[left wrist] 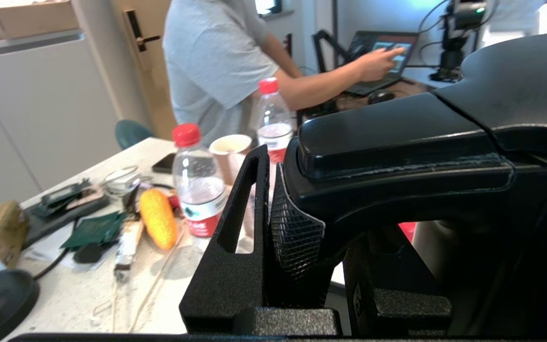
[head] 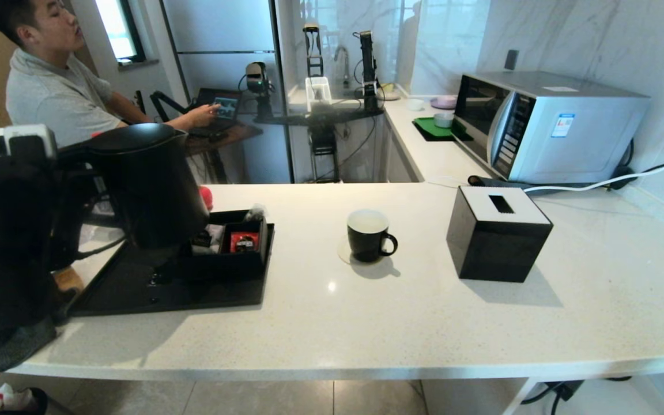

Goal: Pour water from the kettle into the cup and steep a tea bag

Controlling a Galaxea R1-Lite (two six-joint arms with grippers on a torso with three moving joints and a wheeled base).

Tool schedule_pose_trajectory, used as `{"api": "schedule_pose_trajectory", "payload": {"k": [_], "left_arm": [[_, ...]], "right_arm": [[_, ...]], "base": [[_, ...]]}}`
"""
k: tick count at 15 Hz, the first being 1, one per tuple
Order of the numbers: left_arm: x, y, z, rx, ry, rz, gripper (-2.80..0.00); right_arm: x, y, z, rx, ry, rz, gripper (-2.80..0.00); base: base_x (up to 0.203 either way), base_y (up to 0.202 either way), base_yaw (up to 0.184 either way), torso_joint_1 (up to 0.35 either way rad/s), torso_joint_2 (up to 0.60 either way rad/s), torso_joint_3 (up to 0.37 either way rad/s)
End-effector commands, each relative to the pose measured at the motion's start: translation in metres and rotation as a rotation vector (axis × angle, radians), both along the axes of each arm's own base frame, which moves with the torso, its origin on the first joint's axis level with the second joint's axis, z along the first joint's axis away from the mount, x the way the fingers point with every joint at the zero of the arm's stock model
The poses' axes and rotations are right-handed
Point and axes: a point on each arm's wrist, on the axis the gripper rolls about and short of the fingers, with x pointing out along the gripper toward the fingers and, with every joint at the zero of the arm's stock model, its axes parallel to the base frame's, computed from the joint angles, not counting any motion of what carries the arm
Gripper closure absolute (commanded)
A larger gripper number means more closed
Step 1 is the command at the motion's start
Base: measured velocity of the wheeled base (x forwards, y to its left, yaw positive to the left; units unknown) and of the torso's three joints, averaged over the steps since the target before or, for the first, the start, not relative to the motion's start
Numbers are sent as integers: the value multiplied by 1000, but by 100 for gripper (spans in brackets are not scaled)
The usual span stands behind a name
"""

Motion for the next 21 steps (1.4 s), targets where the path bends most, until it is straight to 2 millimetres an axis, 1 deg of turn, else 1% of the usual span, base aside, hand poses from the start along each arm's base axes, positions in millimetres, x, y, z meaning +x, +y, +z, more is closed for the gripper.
{"api": "schedule_pose_trajectory", "payload": {"k": [1, 4, 7, 14, 19, 21], "left_arm": [[-5, -13, 12, 4, -36, -36, 0], [-11, -32, 16, 0, -27, -95, 0], [-17, -59, 21, -18, -8, -186, 0], [-21, -115, 21, -22, 7, -354, 0], [-12, -127, 11, -12, 74, -372, 0], [-5, -131, 9, -8, 84, -374, 0]], "right_arm": [[0, 0, 0, 0, 1, 0, 0], [0, 0, 0, 0, 1, 0, 0], [0, 0, 0, 0, 1, 0, 0], [0, 0, 0, 0, 1, 0, 0], [0, 0, 0, 0, 1, 0, 0], [0, 0, 0, 0, 1, 0, 0]], "base": [[0, 0, 0, 0, 0, 0], [0, 0, 0, 0, 0, 0], [0, 0, 0, 0, 0, 0], [0, 0, 0, 0, 0, 0], [0, 0, 0, 0, 0, 0], [0, 0, 0, 0, 0, 0]]}}
